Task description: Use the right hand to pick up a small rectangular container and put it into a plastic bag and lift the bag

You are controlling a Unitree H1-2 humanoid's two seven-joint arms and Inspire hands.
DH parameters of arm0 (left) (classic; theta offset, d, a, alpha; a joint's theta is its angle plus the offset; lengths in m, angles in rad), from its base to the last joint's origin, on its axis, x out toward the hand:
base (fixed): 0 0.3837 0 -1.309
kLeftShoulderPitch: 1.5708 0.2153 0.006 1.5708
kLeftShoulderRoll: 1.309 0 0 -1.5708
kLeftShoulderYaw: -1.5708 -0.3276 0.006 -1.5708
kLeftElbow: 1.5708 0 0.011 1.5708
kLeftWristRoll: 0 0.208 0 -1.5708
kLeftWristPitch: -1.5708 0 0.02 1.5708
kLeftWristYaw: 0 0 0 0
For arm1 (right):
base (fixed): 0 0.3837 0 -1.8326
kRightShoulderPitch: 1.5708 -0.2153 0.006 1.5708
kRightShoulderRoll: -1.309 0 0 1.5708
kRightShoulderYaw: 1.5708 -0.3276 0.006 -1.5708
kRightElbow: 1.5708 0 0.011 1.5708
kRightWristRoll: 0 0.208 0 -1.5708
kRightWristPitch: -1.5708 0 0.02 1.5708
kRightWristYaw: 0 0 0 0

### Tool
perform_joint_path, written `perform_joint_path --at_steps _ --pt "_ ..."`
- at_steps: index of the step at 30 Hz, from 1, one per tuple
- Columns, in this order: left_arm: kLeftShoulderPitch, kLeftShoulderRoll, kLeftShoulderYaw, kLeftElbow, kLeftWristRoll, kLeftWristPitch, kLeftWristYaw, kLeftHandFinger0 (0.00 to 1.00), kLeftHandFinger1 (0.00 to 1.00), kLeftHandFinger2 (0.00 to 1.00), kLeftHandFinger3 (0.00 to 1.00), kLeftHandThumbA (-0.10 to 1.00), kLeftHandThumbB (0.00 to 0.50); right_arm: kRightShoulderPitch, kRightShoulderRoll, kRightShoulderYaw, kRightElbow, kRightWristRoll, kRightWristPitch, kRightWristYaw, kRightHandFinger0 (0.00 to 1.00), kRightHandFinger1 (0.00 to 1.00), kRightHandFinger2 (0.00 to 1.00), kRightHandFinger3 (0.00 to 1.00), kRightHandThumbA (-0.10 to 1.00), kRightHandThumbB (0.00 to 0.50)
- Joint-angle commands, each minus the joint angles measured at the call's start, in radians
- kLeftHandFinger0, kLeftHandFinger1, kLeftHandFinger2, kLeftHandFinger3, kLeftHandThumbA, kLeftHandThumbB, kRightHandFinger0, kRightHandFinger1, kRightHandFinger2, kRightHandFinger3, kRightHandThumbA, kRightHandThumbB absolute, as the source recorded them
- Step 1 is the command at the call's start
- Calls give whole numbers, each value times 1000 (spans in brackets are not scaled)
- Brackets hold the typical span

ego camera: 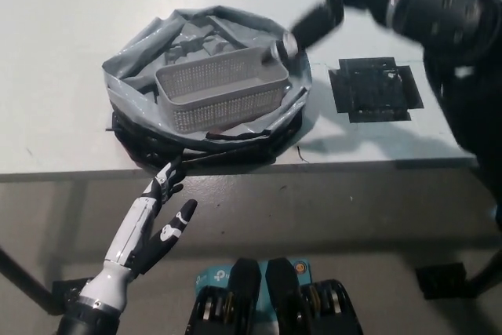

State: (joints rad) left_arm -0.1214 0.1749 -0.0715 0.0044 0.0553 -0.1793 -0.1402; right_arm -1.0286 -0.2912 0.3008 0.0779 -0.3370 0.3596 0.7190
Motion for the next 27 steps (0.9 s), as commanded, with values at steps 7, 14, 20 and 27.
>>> perform_joint_path --at_steps 7,14,20,27 --pt "-6 11 2 -40 -6 -15 -12 1000 1000 1000 1000 765 231 159 -42 -32 -101 -7 12 -74 1000 1000 1000 1000 1000 471" --pt "2 4 5 -39 -3 -16 -4 1000 1000 1000 1000 759 228 149 22 -109 76 26 -14 -189 1000 1000 1000 1000 1000 456" --pt "-3 6 8 -41 -6 -8 -5 1000 1000 1000 1000 757 228 113 39 -138 165 0 -59 -279 1000 1000 1000 1000 1000 435" --pt "0 10 11 -31 -9 -29 -5 1000 1000 1000 1000 755 225 102 68 -187 259 -2 -91 -411 1000 1000 1000 1000 1000 392"
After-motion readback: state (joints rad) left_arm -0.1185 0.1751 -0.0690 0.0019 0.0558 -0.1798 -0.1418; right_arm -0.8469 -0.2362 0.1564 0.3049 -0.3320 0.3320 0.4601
